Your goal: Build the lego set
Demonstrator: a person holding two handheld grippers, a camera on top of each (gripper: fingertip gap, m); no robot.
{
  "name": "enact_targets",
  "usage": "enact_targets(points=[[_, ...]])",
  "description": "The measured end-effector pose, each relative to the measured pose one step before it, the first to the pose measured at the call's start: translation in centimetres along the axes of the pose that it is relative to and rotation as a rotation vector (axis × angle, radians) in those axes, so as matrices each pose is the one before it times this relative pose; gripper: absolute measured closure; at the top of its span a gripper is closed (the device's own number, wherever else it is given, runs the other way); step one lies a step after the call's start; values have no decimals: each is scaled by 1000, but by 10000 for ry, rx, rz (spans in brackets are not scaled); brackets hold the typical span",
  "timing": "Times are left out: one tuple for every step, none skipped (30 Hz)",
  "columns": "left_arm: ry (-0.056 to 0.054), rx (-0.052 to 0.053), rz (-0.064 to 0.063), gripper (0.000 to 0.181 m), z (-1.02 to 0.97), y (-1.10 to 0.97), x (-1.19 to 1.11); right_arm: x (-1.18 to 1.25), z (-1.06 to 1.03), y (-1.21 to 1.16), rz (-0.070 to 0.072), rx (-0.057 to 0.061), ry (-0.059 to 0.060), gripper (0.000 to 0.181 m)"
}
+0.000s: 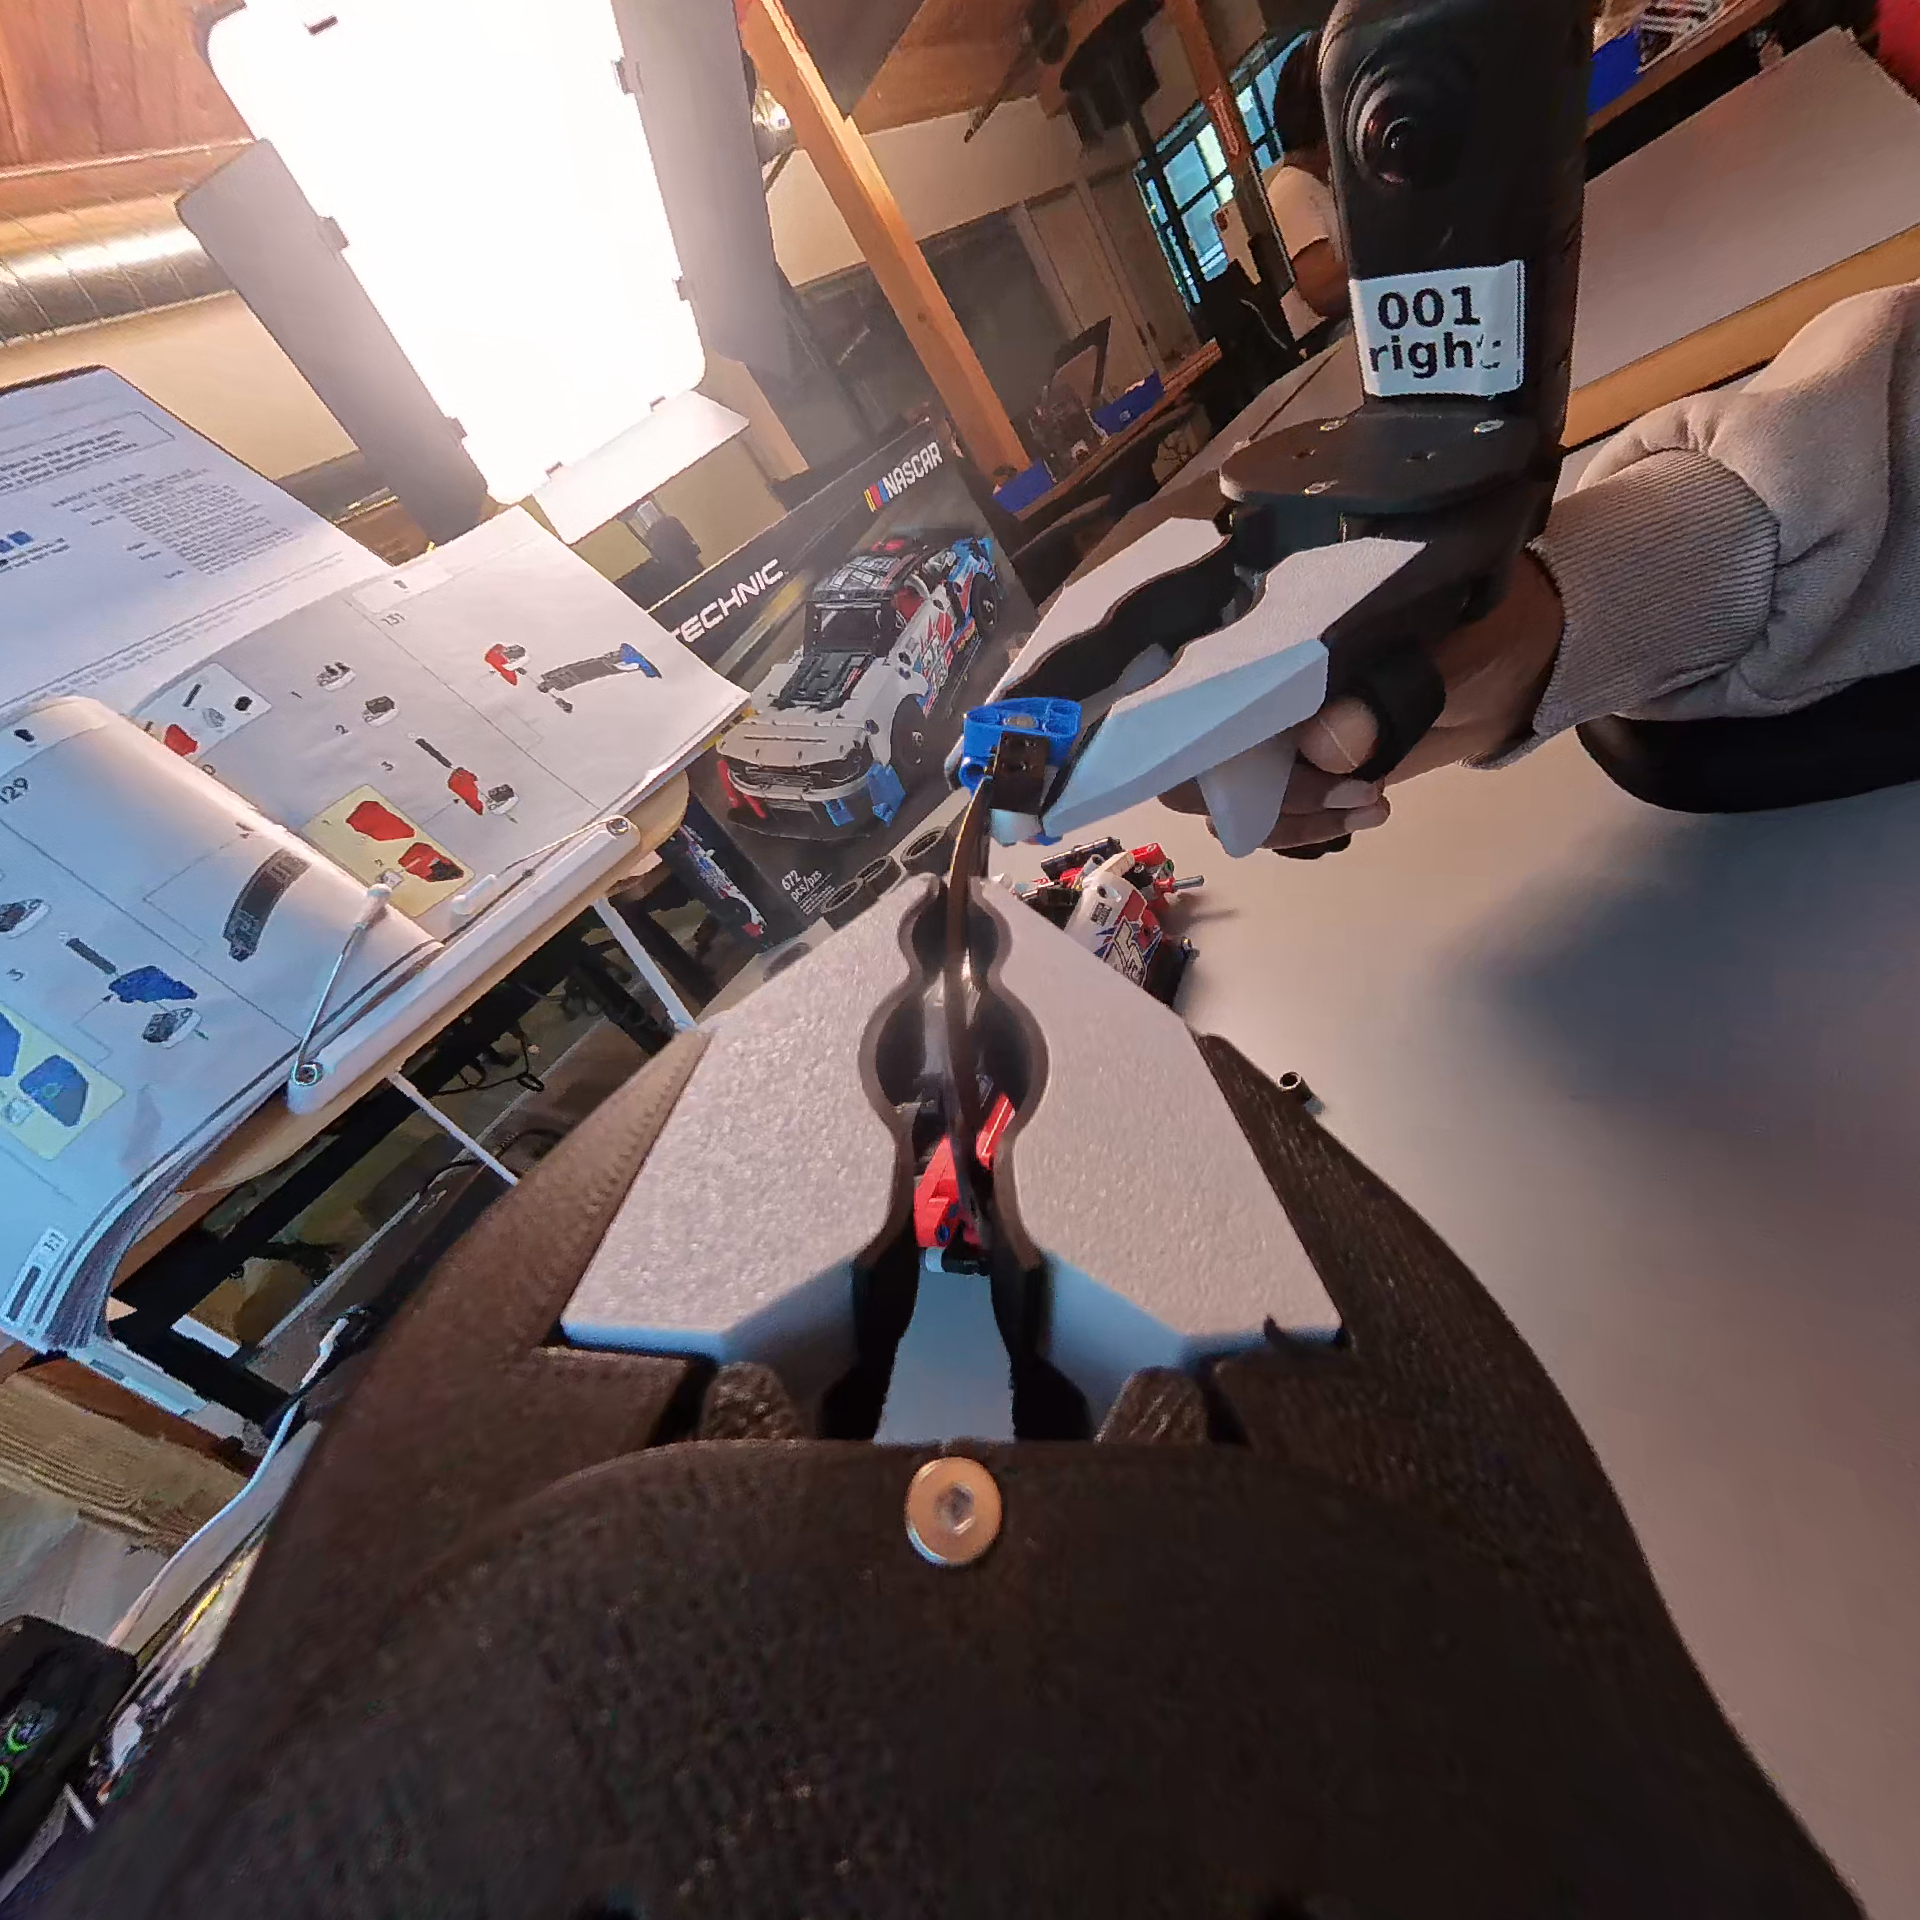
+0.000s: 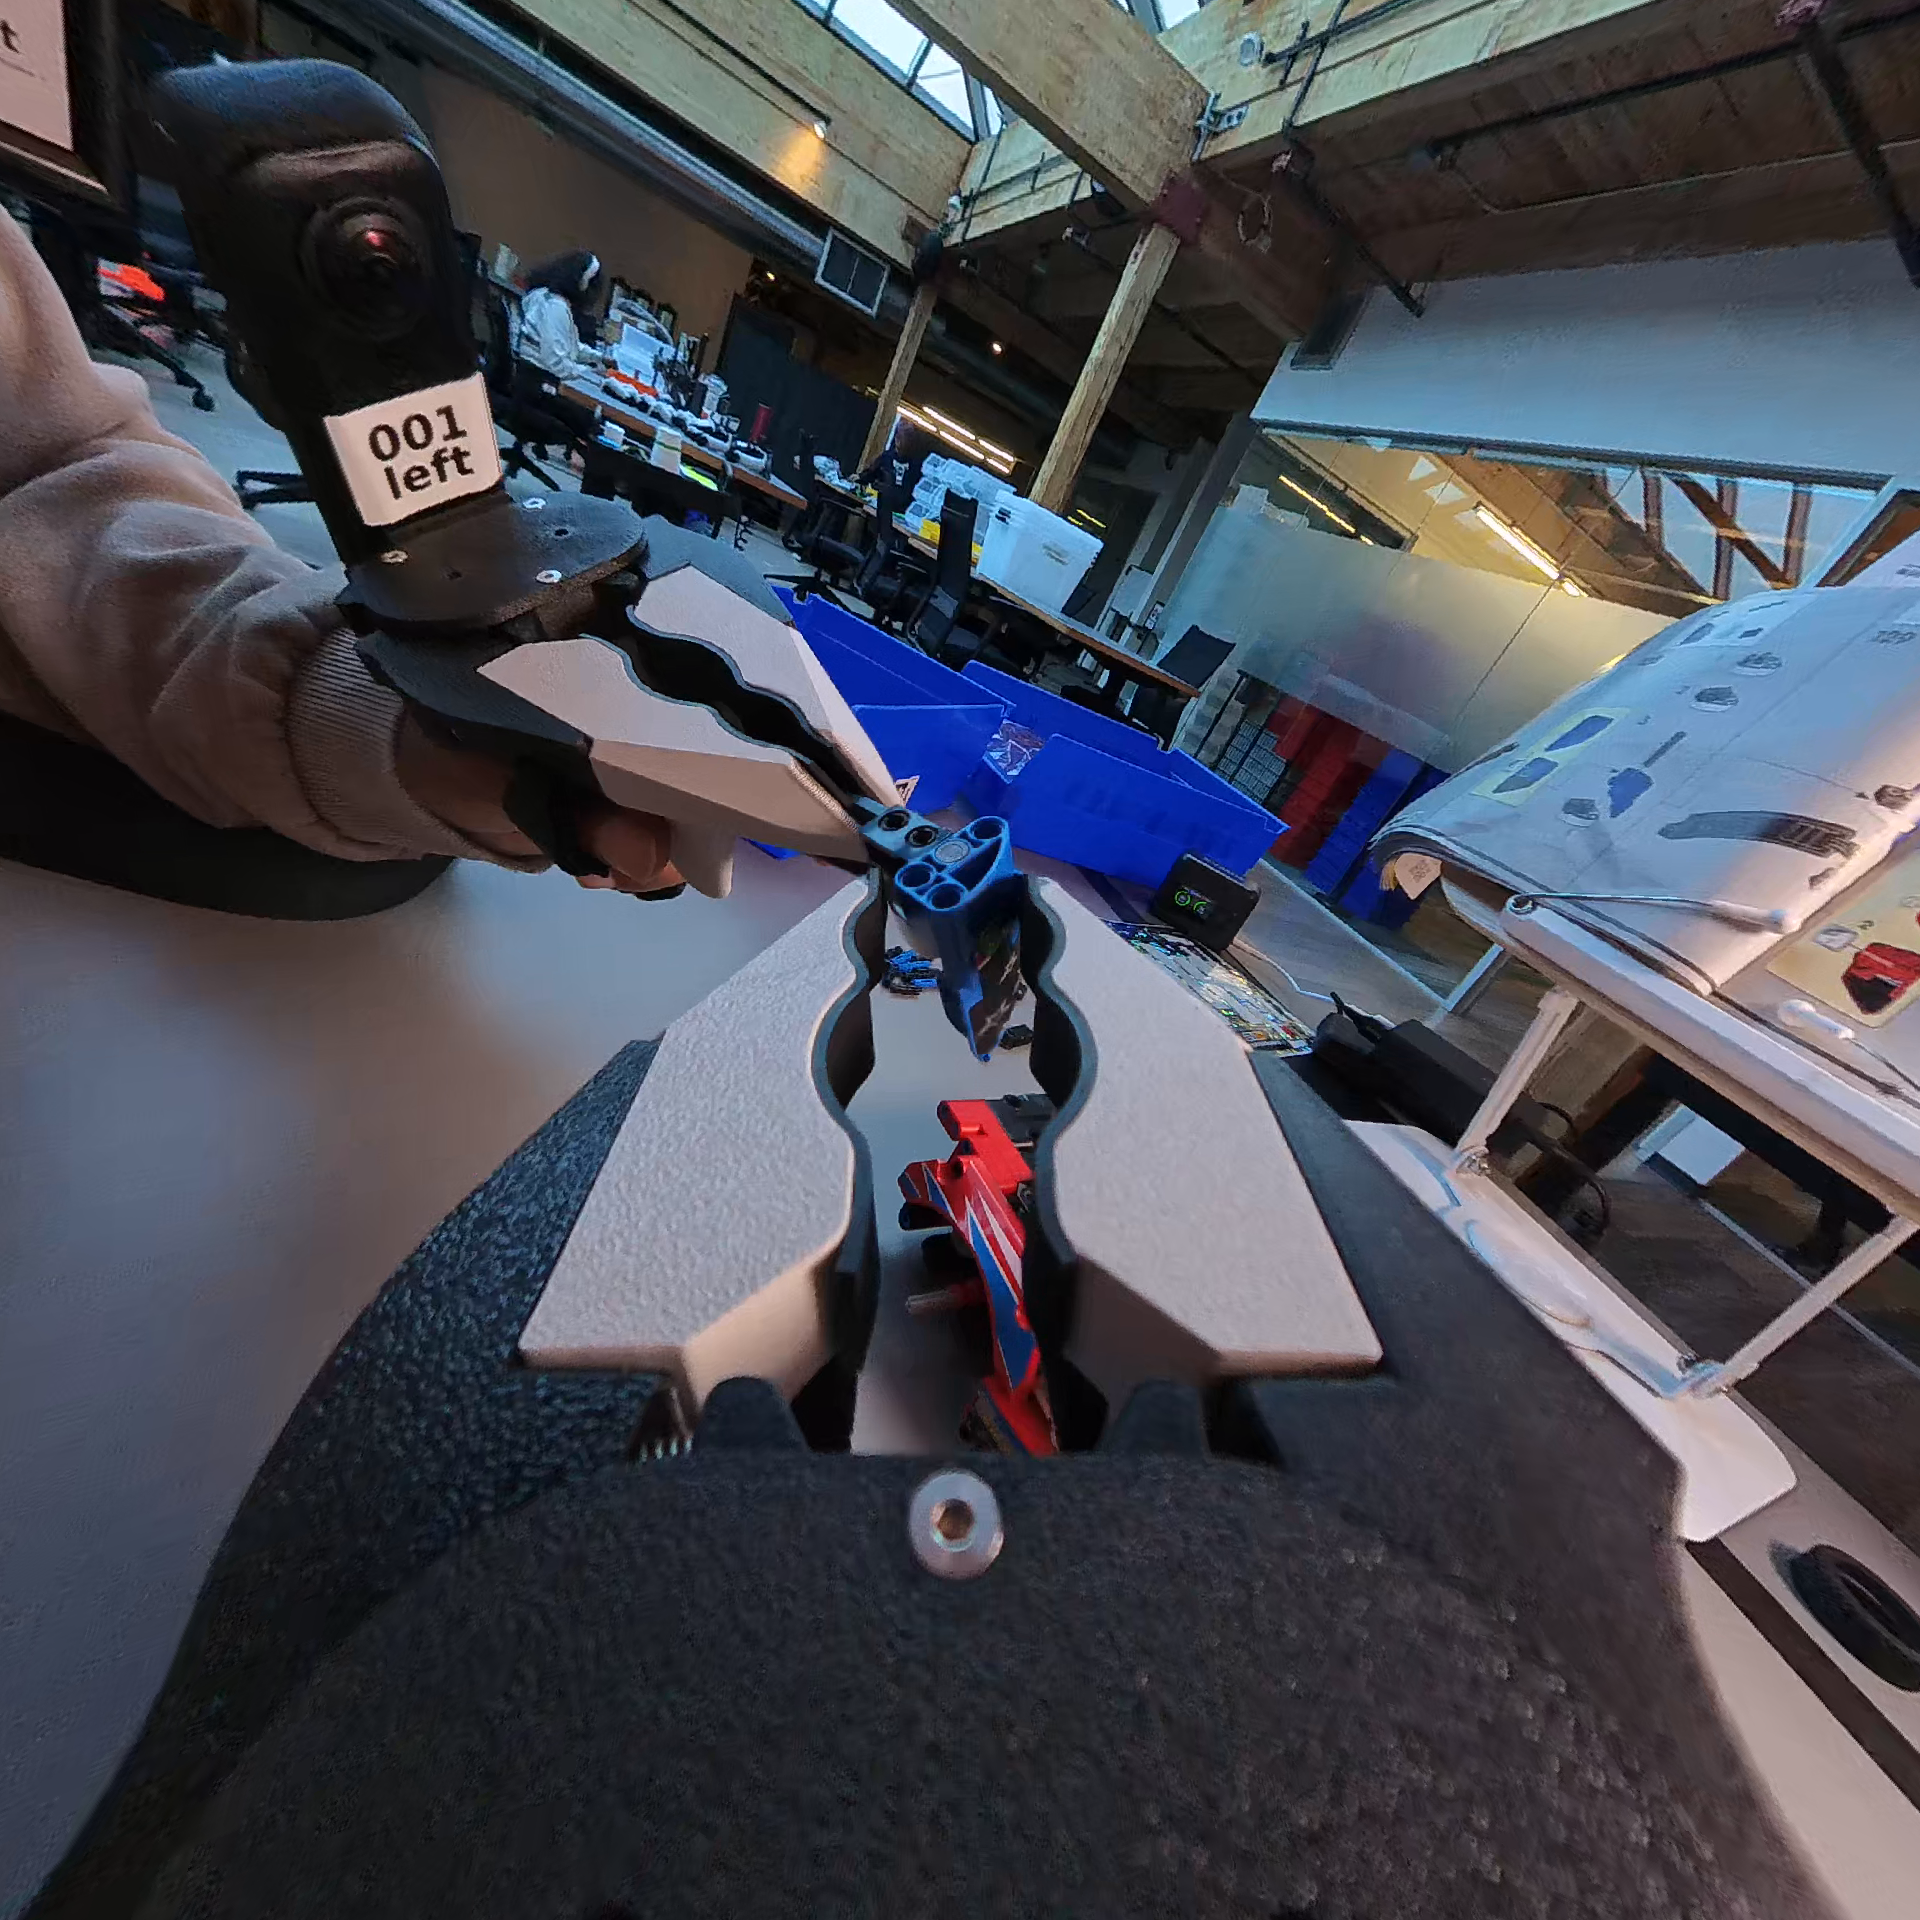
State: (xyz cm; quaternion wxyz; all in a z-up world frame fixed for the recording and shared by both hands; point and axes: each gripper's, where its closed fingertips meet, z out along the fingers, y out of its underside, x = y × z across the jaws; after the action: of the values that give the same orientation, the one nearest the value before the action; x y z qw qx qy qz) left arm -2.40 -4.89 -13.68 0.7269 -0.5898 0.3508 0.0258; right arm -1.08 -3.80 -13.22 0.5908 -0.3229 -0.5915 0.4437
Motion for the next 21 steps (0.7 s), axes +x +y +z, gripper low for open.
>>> enact_targets(points=[[61, -97, -129, 180, 48, 256, -37, 46, -9, 5, 58, 0, 1, 159], [79, -111, -162, 180, 45, 295, -9, 42, -23, -12, 47, 22, 16, 159], [81, -53, -163, 180, 29, 187, 2, 0, 27, 98, 33, -52, -14, 159], [62, -1, -152, 181, 17, 83, -9, 30, 44, 193, 59, -87, 6, 159], [54, -42, -177, 181, 22, 129, -30, 40, 25, 128, 143, -32, 3, 159], [46, -98, -224, 181, 74, 196, -57, 80, 33, 129, 192, -19, 0, 160], [34, -134, -238, 181, 84, 228, -42, 100, 42, 231, 263, -72, -25, 159], [24, -154, -220, 181, 89, 223, -45, 104, 52, 255, 393, -88, -71, 159], [23, -151, -233, 181, 109, 223, -42, 137, 26, 222, 461, -79, -74, 159], [45, -133, -278, 181, 102, 192, -15, 201, 15, 194, 359, -61, -26, 159], [46, -94, -252, 181, 94, 133, -12, 110, 10, 125, 219, -18, -27, 159], [19, -56, -147, 181, 35, 67, -30, 17, -5, 69, 158, 18, -63, 159], [8, -37, -42, 181, 19, 33, -6, -19, -10, 64, 167, -1, -97, 159], [28, -15, 4, 181, -1, 5, 50, -30, -37, 6, 147, 23, -121, 159], [42, 2, -14, 181, 11, -9, 85, -10, -66, 2, 116, 7, -107, 159], [49, -12, -52, 181, 12, 13, 79, 5, -43, 6, 120, -6, -85, 158], [82, -28, -109, 181, 21, 56, 63, -38, -31, 64, 157, -31, -122, 158], [137, -28, -212, 181, 13, 79, 66, -58, -31, 63, 176, -17, -145, 158], [190, -37, -339, 181, 24, 103, 73, -63, -39, 81, 196, -19, -145, 158], [227, -28, -408, 181, 27, 103, 91, -98, -47, 78, 185, -20, -183, 158], [261, -3, -410, 181, 28, 68, 131, -123, -68, 49, 181, -11, -207, 158]])
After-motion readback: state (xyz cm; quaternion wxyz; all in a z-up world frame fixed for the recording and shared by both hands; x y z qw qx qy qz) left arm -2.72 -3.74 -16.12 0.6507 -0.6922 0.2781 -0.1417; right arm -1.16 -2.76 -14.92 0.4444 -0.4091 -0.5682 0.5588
